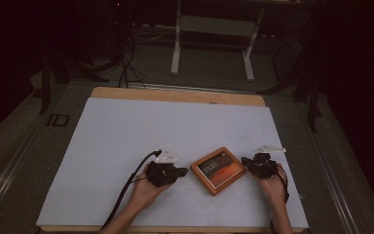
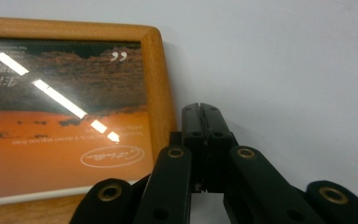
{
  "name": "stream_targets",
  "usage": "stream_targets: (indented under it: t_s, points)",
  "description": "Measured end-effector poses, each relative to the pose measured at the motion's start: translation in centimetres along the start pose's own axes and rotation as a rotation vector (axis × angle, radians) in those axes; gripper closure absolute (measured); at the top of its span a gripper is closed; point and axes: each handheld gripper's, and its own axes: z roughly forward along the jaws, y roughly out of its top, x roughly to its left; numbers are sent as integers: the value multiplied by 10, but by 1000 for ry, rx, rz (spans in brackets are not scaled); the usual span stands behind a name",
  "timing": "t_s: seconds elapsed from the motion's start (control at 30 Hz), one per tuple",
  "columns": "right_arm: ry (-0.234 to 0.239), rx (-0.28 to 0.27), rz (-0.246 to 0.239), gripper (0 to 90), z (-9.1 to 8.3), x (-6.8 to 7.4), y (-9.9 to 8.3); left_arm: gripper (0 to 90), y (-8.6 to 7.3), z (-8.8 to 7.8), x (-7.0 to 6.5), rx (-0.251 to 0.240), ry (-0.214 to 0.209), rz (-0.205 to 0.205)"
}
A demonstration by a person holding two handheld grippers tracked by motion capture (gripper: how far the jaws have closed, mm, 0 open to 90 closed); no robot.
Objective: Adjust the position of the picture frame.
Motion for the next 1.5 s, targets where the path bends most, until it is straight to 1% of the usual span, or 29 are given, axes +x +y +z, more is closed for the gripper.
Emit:
stream_targets:
  t_s: [0.03,0.1,0.13,0.17,0.23,0.27,0.43,0.5,0.53,0.63,0.67,0.7,0.73,0.77,0.8,0.83,0.9,0.93,0.97,1.0,1.03,1.13,1.17,1.2,1.23,1.3,1.4,1.43,1.5]
  points:
    - [4,3,2,897,0,-1,-1,896,0,4,-1,5,-8,0]
    - [5,7,5,897,0,-1,-1,896,1,7,-2,14,-4,6]
    - [10,10,6,897,1,-2,-3,896,1,13,-4,32,0,10]
    - [12,12,10,897,1,-3,-3,896,2,15,-5,33,-6,8]
    - [13,14,10,898,2,-3,-3,896,2,20,-6,42,1,8]
    - [13,16,13,898,2,-3,-4,896,3,21,-6,48,-2,11]
    - [14,16,18,899,1,-3,-4,897,3,21,-5,49,3,11]
    - [14,21,16,900,1,-2,-5,897,4,21,-3,47,17,10]
    - [14,21,16,900,1,-2,-5,897,4,21,-3,47,17,10]
    - [26,37,2,900,1,1,-5,896,5,20,5,40,40,-17]
    - [26,37,2,900,1,1,-5,896,5,20,5,40,40,-17]
    - [28,39,-6,900,1,2,-5,896,5,20,9,35,48,-26]
    - [28,39,-6,900,1,2,-5,897,5,20,9,35,48,-26]
    - [24,48,-19,900,1,6,-4,897,6,21,13,34,70,-36]
    - [24,48,-19,900,1,6,-4,897,6,21,13,34,70,-36]
    - [23,51,-25,900,1,9,-4,897,7,21,18,28,80,-54]
    - [22,54,-38,900,1,12,-3,897,9,21,25,23,95,-76]
    - [22,54,-38,900,1,12,-3,897,9,21,25,23,95,-76]
    - [23,50,-54,900,0,17,-1,897,10,22,32,17,97,-102]
    - [25,48,-58,900,-1,18,-1,897,10,22,32,17,97,-102]
    - [31,43,-68,900,-2,21,1,897,12,23,40,0,98,-134]
    - [37,43,-94,900,-4,28,2,897,14,24,49,-11,104,-164]
    - [41,44,-96,900,-5,29,2,897,15,25,50,-12,108,-169]
    - [49,43,-89,900,-5,29,2,897,15,25,50,-12,108,-169]
    - [57,41,-80,900,-5,28,1,898,18,27,53,-16,120,-175]
    - [62,41,-74,900,-4,27,1,897,21,28,55,-24,124,-183]
    - [64,41,-75,900,-4,27,1,898,25,29,58,-24,135,-185]
    - [69,43,-75,900,-4,27,1,898,29,31,61,-18,147,-180]
    - [79,39,-70,900,-3,27,1,898,31,33,64,-22,145,-185]
